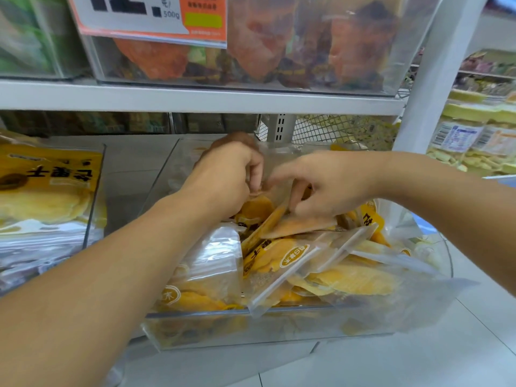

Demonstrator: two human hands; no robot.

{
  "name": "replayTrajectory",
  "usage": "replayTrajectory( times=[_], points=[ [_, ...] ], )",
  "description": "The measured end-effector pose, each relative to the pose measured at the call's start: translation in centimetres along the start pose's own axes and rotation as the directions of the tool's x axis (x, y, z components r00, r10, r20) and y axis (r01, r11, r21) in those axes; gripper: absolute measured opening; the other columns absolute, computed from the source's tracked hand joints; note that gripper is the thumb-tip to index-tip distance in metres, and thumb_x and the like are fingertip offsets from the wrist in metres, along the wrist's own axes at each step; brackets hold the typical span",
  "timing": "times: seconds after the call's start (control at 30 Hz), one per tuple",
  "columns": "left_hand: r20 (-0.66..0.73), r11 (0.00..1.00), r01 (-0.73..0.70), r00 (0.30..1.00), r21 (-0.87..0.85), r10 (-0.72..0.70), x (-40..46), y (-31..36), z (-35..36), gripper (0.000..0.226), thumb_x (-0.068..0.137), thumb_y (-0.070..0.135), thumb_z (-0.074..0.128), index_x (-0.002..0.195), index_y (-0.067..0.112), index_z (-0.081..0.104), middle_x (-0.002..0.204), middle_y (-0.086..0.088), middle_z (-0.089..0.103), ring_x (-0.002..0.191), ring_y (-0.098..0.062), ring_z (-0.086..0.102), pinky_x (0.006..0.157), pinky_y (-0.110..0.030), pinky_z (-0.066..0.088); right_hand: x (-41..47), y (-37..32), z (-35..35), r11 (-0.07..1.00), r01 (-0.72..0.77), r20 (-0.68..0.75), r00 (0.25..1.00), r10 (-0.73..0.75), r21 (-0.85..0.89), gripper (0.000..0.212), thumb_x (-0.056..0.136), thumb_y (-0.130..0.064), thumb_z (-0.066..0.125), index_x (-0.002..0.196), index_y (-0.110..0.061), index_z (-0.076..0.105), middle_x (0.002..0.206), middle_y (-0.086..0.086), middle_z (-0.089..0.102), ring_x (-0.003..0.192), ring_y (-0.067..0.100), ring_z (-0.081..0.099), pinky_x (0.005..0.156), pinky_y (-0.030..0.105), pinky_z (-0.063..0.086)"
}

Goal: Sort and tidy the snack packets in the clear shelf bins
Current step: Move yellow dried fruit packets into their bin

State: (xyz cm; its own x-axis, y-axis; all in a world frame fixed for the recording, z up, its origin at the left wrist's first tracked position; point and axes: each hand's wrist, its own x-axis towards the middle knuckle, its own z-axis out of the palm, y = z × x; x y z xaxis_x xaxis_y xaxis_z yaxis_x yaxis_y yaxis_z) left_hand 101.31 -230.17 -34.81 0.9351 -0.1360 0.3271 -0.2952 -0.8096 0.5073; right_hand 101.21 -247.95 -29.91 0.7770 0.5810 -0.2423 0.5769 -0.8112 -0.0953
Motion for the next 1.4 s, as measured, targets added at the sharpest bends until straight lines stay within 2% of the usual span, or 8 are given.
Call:
replayTrajectory(
  times=[0.13,0.5,0.63,0.8,0.97,1.17,1.3,1.4],
  points=[
    [0.159,0.993,0.004,0.987,0.119,-0.023,0.4,-0.2,0.3,0.035,0.081,0.002,0.063,0.066,0.031,0.075,0.096,0.013,0.071,0.087,-0.016,0.066,0.084,-0.032,0.056,0.5,-0.9,0.4,0.995,-0.094,0.161,0.982,0.096,-0.022,0.072,0.061,-0.085,0.064,0.111,-0.032,0.065,0.086,-0.016,0.067,0.086,0.006,0.065,0.085,0.037,0.057],
    [0.229,0.999,-0.027,0.973,0.043,0.016,-0.5,0.4,0.2,0.031,0.066,0.055,0.077,0.080,0.027,0.077,0.088,0.011,0.072,0.081,-0.006,0.063,0.073,-0.030,0.056,1.1,2.4,2.6,0.998,-0.025,-0.257,0.966,0.009,-0.056,0.009,0.090,-0.016,0.071,0.093,-0.018,0.079,0.082,-0.011,0.072,0.074,0.004,0.060,0.078,0.023,0.050],
    [0.260,0.995,-0.057,0.965,0.086,0.033,-0.2,0.1,0.2,0.024,0.071,0.051,0.084,0.076,0.031,0.074,0.070,0.014,0.066,0.065,-0.001,0.057,0.055,-0.024,0.042,-0.1,2.3,2.6,0.997,0.060,-0.549,0.835,-0.024,0.047,0.015,0.090,-0.012,0.070,0.094,-0.022,0.081,0.083,-0.014,0.072,0.077,-0.001,0.062,0.078,0.005,0.043],
    [0.282,0.989,-0.056,0.959,0.137,0.015,0.5,-0.4,0.6,0.034,0.078,0.037,0.084,0.079,0.007,0.070,0.067,-0.008,0.059,0.061,-0.024,0.052,0.058,-0.030,0.046,-1.1,2.3,3.4,0.919,0.213,-0.763,0.634,0.128,0.331,0.019,0.089,-0.009,0.069,0.093,-0.025,0.078,0.090,-0.010,0.075,0.087,0.005,0.070,0.086,0.029,0.057],
    [0.296,0.988,-0.039,0.955,0.149,-0.007,0.6,-0.7,0.5,0.022,0.078,0.030,0.086,0.084,0.016,0.070,0.082,-0.001,0.068,0.070,-0.016,0.055,0.055,-0.022,0.040,-0.7,3.8,5.6,0.853,0.072,-0.631,0.706,0.323,0.518,0.011,0.085,-0.046,0.054,0.090,-0.044,0.063,0.100,0.004,0.063,0.090,0.027,0.065,0.083,0.055,0.055],
    [0.303,0.995,-0.008,0.953,0.102,-0.023,0.3,-0.7,0.5,0.028,0.074,0.028,0.089,0.074,0.031,0.061,0.084,0.013,0.059,0.072,-0.003,0.051,0.058,-0.021,0.035,-1.4,3.5,4.7,0.864,-0.013,-0.475,0.831,0.289,0.503,0.041,0.078,-0.022,0.084,0.105,-0.025,0.055,0.090,-0.006,0.072,0.076,0.012,0.067,0.071,0.034,0.056],
    [0.322,0.998,0.009,0.946,0.055,-0.026,0.0,-0.5,0.4,0.035,0.069,0.020,0.092,0.089,0.032,0.066,0.089,0.016,0.060,0.076,-0.002,0.055,0.055,-0.015,0.036,-0.9,2.9,4.9,0.914,-0.018,-0.451,0.866,0.217,0.405,0.010,0.083,-0.029,0.080,0.090,-0.022,0.077,0.083,-0.015,0.072,0.078,-0.005,0.064,0.073,0.020,0.046],
    [0.356,0.998,-0.005,0.934,0.055,-0.015,-0.2,-0.3,0.1,0.052,0.064,0.017,0.094,0.097,0.039,0.060,0.089,0.020,0.054,0.076,-0.001,0.052,0.059,-0.017,0.038,-1.7,1.9,3.4,0.963,-0.002,-0.504,0.852,0.143,0.271,0.006,0.089,-0.026,0.074,0.085,-0.024,0.077,0.074,-0.014,0.070,0.072,0.003,0.064,0.072,0.028,0.052]
  ],
)
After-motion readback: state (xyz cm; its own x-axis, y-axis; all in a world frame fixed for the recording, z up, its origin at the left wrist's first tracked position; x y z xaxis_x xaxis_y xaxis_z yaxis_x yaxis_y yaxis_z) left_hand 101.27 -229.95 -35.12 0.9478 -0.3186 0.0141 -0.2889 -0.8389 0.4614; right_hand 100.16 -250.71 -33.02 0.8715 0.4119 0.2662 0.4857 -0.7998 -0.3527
